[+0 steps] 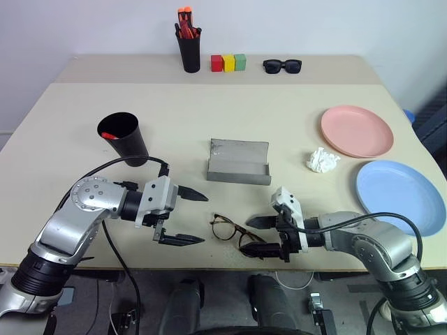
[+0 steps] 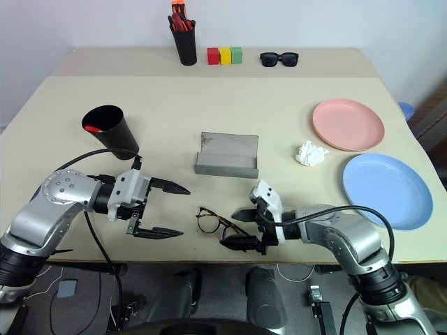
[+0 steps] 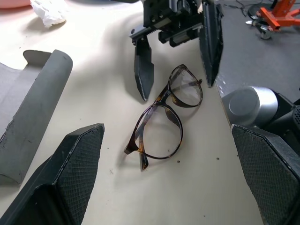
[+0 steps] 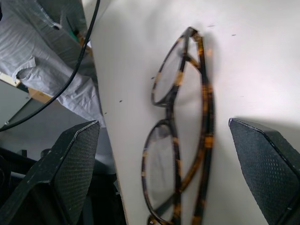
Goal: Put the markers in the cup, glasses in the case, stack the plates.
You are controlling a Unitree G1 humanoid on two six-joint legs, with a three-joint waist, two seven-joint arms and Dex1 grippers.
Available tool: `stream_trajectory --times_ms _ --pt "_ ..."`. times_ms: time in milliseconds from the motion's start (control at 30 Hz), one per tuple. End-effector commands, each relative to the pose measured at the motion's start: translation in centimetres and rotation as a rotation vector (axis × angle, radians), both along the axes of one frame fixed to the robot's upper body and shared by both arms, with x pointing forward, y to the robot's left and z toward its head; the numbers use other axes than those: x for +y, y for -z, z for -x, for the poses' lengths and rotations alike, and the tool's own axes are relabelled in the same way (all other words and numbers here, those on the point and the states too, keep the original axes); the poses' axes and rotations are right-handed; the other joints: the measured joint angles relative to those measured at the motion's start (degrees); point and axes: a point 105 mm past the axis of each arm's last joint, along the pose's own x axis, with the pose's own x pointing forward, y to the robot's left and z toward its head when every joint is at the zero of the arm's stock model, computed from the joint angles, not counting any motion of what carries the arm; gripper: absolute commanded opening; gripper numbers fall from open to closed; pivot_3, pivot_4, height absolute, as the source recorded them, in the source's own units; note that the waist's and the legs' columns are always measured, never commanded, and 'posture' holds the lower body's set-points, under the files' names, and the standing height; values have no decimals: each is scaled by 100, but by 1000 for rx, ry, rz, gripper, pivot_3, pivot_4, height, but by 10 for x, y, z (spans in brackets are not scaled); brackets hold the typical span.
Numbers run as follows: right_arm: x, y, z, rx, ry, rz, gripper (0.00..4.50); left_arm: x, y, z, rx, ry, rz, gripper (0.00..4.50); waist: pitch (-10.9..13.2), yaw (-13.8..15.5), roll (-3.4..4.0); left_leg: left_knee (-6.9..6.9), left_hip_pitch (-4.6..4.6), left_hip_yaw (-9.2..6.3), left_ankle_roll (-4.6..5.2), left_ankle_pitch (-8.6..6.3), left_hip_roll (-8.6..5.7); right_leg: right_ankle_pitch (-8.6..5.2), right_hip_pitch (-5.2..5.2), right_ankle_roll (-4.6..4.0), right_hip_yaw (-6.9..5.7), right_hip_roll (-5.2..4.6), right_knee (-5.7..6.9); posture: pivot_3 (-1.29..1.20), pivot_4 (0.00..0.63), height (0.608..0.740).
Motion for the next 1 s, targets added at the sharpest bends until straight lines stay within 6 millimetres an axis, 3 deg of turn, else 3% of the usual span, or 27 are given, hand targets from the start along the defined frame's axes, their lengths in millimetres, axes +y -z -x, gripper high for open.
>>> stream_trajectory --times_ms 33,333,567,833,1000 --pt "6 -7 3 -39 -27 -9 4471 -2 -4 0 -36 16 1 4490 0 4 0 0 0 0 0 0 0 0 0 0 0 0 0 0 150 740" --pt "-3 -14 -17 -204 45 -6 4471 -10 15 -13 -170 15 -68 4490 0 13 0 0 0 0 0 0 0 0 1 0 0 0 -1 0 150 740" --pt "-5 -20 -16 -249 32 1 4471 -15 15 -21 -192 10 -53 4490 0 14 -1 0 -1 0 0 0 0 0 1 1 0 0 -1 0 150 740" --pt "-8 -44 -16 -578 15 -95 4471 -13 15 -23 -187 1 -52 4490 0 12 -1 0 -1 0 0 0 0 2 0 4 0 0 -1 0 150 740" --pt "-18 -34 -15 -692 -17 -59 4471 -12 15 -26 -185 -3 -54 4490 0 8 -1 1 2 0 0 0 -1 8 4 16 0 0 -1 0 150 740"
